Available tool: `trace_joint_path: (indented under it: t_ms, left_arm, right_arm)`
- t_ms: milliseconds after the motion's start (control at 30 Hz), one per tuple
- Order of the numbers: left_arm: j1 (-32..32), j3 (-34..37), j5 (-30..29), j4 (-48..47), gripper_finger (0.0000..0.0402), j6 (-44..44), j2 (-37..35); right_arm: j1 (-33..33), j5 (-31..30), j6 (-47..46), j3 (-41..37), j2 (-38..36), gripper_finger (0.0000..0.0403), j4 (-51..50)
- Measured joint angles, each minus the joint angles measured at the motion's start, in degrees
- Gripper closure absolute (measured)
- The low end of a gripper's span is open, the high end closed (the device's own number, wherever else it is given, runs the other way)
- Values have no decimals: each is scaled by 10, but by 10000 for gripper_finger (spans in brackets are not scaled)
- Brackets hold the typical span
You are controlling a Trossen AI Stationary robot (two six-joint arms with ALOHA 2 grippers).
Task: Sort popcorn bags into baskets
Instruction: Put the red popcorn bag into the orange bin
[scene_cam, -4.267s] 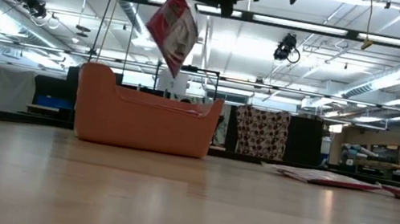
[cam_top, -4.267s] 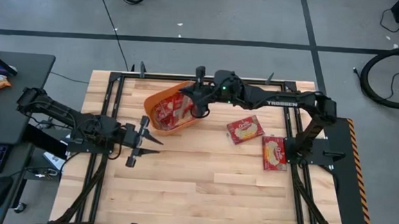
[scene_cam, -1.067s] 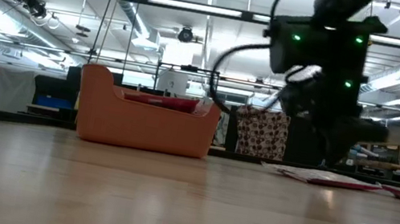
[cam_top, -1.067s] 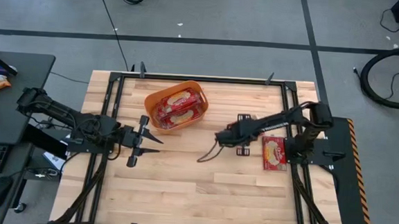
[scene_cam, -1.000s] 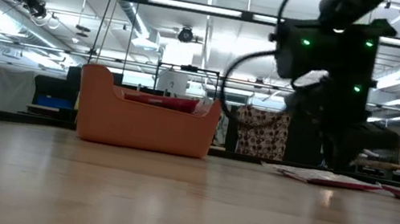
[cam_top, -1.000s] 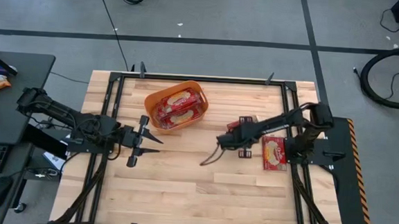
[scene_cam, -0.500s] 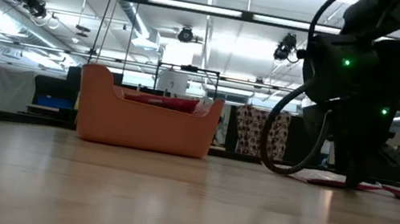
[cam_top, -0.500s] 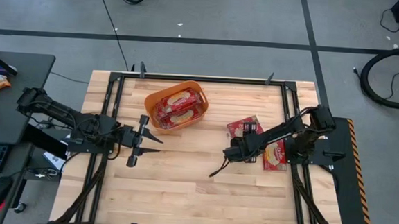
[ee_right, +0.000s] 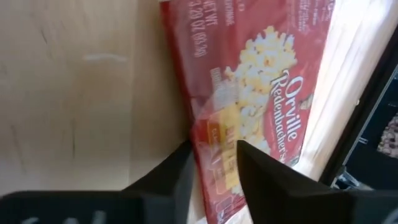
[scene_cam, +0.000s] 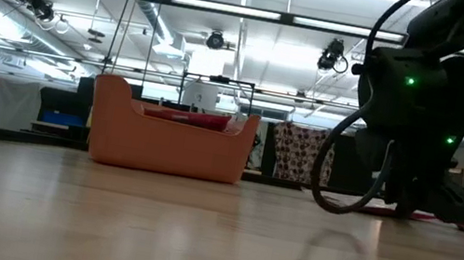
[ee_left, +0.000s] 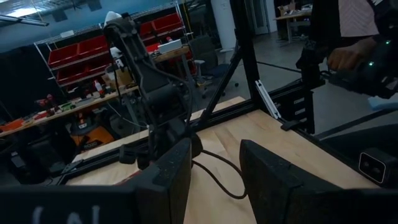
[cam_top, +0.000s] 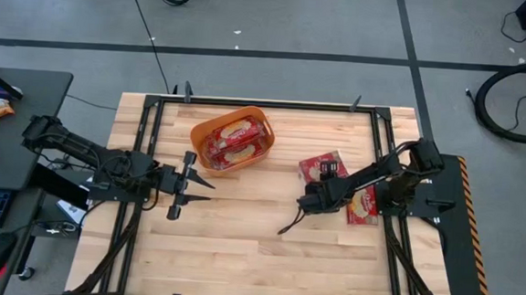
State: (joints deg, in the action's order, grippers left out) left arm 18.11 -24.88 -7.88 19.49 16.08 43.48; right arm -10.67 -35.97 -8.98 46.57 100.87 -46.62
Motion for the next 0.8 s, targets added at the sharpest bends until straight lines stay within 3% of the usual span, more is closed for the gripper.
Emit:
trace_joint_path:
  t_ms: [233, 500, 800]
  left_arm:
    - [0, 0, 0, 0, 260, 0, 0]
    - [0, 0, 0, 0, 260, 0, 0]
    - [0, 0, 0, 2, 260, 0, 0]
  right_arm:
    - [16, 24, 5, -11, 0, 391, 30]
    - [2, 6, -18, 17, 0, 397, -4]
    - [-20, -30, -25, 90, -56, 399, -27]
